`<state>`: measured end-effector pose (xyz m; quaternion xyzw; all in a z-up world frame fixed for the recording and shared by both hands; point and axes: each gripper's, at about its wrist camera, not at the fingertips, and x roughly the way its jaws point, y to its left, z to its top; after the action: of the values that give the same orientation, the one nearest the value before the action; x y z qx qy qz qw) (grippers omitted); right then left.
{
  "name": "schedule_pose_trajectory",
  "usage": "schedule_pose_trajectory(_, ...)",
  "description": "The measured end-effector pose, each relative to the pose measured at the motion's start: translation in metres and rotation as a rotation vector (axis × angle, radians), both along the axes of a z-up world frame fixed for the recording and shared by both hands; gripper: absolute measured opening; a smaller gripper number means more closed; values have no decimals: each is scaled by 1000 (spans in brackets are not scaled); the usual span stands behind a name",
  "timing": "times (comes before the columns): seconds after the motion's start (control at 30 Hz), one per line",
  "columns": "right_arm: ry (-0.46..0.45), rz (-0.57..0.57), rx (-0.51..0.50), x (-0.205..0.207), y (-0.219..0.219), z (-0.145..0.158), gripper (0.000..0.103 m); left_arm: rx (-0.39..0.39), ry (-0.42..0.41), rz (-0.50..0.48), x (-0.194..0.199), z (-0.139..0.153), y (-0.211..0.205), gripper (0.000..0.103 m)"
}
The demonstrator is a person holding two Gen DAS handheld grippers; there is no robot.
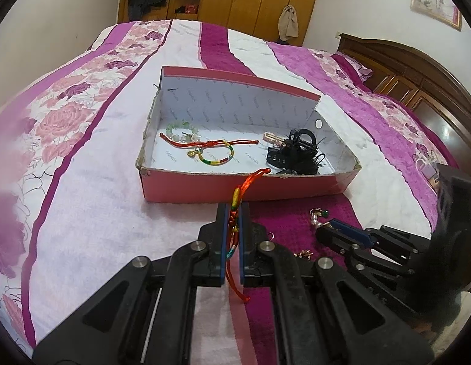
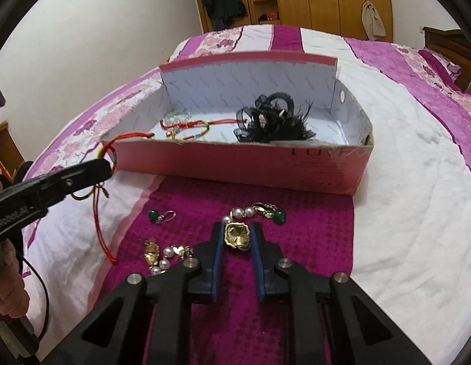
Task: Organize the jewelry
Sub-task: 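Grasp the red-cord gold pendant with the left tool while the right tool grasps the gold flower pendant, then carry both pendants into the pink box and open both tools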
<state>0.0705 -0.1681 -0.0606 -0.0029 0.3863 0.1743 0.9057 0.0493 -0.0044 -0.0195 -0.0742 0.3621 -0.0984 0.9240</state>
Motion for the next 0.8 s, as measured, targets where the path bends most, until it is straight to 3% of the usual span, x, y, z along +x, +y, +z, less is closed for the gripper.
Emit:
schedule_pose_trajectory(0.37, -128, -5, 34, -22, -4, 31, 19, -10, -53, -3, -8, 14, -4, 0)
schedule_pose_trajectory(0.8, -278, -59, 82, -29, -9, 64, 19, -5, -191, 33, -13, 38, -5, 0)
